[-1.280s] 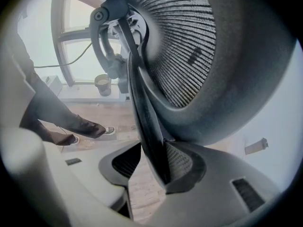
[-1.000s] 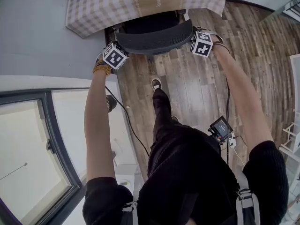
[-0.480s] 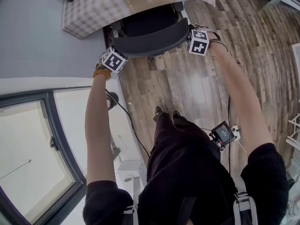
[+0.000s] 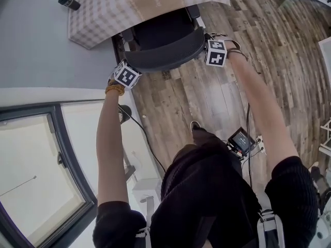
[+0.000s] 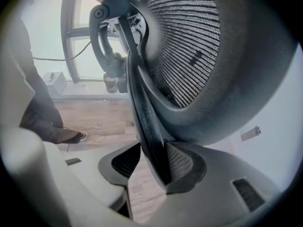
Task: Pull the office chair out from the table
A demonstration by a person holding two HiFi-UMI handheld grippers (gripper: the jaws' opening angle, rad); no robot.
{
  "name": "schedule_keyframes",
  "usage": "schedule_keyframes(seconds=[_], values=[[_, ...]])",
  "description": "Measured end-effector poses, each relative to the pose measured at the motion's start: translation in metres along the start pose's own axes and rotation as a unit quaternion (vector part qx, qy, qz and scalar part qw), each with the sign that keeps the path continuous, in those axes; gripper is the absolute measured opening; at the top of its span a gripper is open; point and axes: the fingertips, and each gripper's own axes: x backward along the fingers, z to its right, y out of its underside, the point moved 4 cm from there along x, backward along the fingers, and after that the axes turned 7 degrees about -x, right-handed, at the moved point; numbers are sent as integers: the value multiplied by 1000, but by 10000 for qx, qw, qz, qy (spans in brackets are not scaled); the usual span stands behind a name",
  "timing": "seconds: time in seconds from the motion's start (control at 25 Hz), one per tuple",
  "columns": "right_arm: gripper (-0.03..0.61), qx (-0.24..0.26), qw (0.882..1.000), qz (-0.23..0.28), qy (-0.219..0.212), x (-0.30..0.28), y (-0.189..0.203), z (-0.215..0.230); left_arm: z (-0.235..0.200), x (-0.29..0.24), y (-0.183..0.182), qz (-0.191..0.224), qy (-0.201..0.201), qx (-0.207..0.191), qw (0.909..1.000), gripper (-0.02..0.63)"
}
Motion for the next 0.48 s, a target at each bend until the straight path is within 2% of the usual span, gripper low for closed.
schedule_keyframes(seconds=[0.48], values=[[170, -182, 9998, -5, 31, 32, 28, -46, 66, 19, -2, -41, 59, -72, 9999, 190]])
